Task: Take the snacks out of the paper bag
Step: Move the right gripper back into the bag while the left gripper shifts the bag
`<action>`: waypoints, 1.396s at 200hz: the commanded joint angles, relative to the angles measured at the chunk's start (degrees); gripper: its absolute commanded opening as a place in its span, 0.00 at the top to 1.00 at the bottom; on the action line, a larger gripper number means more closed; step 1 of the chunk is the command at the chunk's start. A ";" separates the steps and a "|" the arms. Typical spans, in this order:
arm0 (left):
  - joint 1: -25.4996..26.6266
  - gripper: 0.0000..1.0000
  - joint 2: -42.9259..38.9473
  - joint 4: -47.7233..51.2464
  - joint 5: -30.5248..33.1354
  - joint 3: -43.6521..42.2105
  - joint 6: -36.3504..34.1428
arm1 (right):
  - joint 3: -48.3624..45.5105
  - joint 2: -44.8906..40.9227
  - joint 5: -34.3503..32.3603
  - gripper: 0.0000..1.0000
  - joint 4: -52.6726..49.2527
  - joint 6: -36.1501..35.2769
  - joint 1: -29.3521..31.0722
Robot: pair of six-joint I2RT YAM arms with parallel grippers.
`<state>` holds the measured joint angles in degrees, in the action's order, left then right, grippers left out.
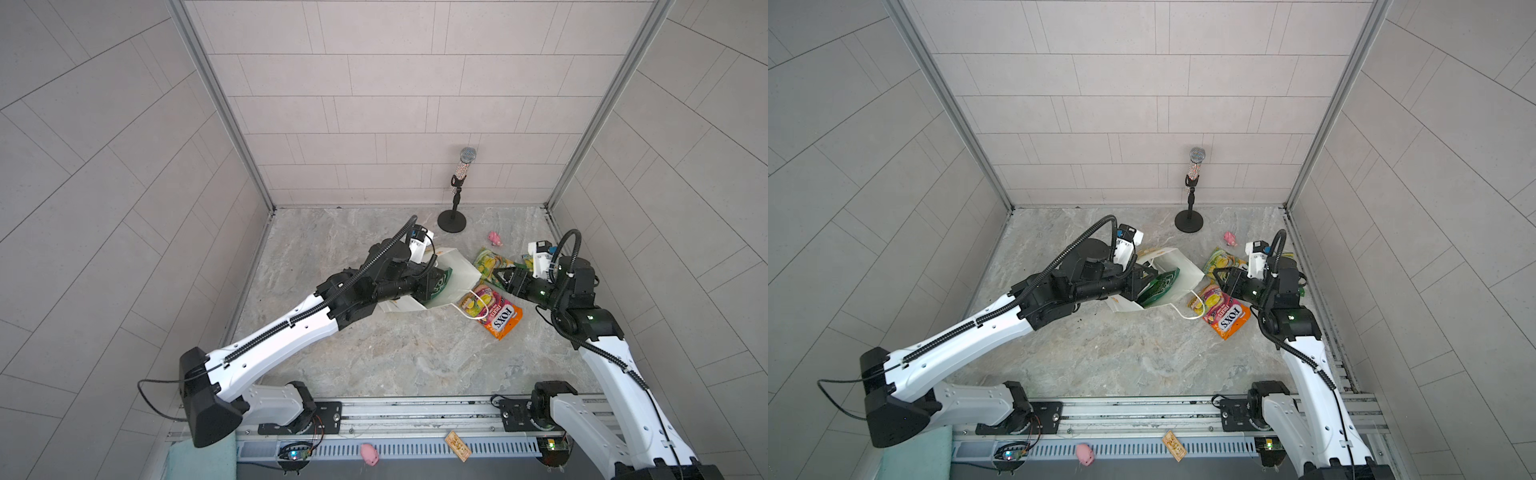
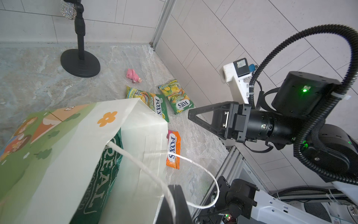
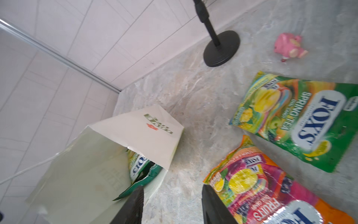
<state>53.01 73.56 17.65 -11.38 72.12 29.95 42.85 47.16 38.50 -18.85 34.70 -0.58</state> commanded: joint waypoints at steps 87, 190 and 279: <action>2.43 1.00 2.23 -0.16 -1.47 3.85 -0.25 | 0.75 5.36 -3.36 0.53 7.85 1.18 23.41; 2.53 1.00 1.94 0.47 -1.96 3.39 -0.25 | -4.35 9.39 -20.54 0.52 -1.19 -5.20 31.93; 3.06 1.00 2.12 2.30 -5.16 2.54 0.88 | -6.99 9.74 -24.61 0.42 -3.61 -6.12 36.15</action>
<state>55.55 75.68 18.72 -14.63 74.35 30.24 36.99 57.39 16.03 -20.86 29.15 34.48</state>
